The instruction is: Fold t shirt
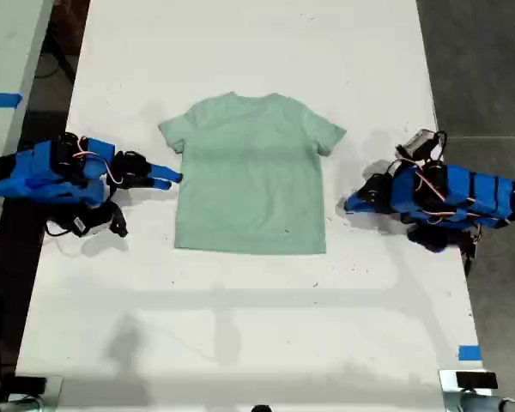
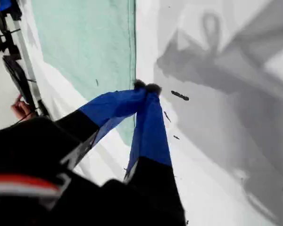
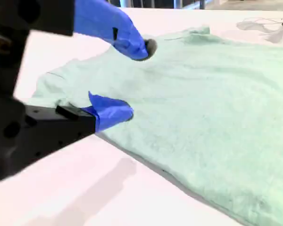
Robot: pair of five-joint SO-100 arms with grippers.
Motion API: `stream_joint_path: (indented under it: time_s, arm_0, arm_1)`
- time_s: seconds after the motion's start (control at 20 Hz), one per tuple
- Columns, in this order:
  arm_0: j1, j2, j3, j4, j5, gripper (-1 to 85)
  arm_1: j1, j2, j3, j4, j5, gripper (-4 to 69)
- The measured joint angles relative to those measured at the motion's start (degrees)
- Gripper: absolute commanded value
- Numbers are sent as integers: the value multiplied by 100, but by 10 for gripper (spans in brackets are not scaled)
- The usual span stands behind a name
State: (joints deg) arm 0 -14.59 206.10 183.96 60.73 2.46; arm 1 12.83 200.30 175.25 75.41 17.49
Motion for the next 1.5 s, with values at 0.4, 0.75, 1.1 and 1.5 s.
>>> stream_joint_path:
  time_s: [0.4,0.75,1.1,1.5]
  arm_0:
    - [0,0,0,0,0,173]
    - [0,0,0,0,0,173]
    - [0,0,0,0,0,173]
    - [0,0,0,0,0,173]
  arm_1:
    - [3463,-2628,-2417,-229,-3551,176]
    - [4825,-7365,-5098,-1037,-5229,239]
    - [4869,-9826,-6478,-1591,-5511,221]
    - [4702,-10986,-7699,-914,-5643,8]
